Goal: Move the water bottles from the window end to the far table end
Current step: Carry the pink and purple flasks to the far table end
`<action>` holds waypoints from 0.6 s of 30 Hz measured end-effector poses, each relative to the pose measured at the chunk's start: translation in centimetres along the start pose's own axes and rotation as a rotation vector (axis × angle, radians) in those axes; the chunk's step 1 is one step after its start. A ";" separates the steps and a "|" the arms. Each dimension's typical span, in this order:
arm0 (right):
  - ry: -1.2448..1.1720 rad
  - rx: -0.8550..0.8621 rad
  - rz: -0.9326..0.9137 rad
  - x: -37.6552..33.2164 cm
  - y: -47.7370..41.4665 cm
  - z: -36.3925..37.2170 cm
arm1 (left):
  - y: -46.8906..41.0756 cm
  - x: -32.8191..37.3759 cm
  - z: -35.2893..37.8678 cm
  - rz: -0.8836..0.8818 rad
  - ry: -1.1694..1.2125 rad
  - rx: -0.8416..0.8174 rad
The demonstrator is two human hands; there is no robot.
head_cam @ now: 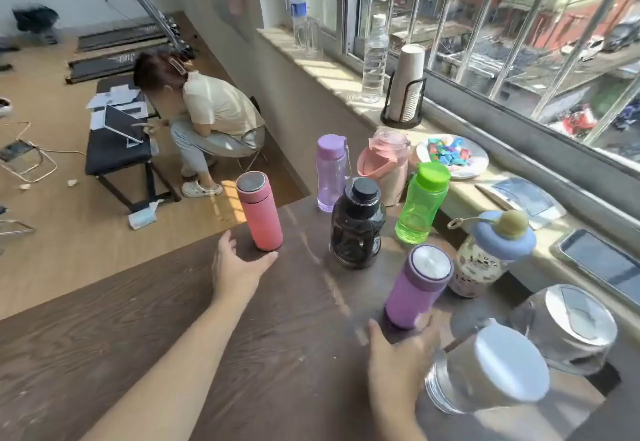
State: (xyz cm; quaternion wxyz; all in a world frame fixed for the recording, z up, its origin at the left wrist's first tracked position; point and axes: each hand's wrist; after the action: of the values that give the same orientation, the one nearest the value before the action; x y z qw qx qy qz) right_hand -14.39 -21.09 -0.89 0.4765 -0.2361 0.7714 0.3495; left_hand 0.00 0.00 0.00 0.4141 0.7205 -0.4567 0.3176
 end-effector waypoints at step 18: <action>-0.182 -0.142 -0.154 1.0 -2.8 1.9 | -3.6 3.0 2.2 0.090 0.104 0.149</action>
State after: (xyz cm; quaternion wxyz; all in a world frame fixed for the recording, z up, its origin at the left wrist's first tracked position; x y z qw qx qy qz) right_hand -11.83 -21.47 -3.27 0.5519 -0.2950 0.6781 0.3854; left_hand 4.65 -2.25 0.35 0.3676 0.7106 -0.4417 0.4060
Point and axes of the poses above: each hand's wrist, its own y-axis away from the middle knuckle, its own z-axis out of the palm, x = y × z, and after that the axes turned 12 degrees about -x, right-handed
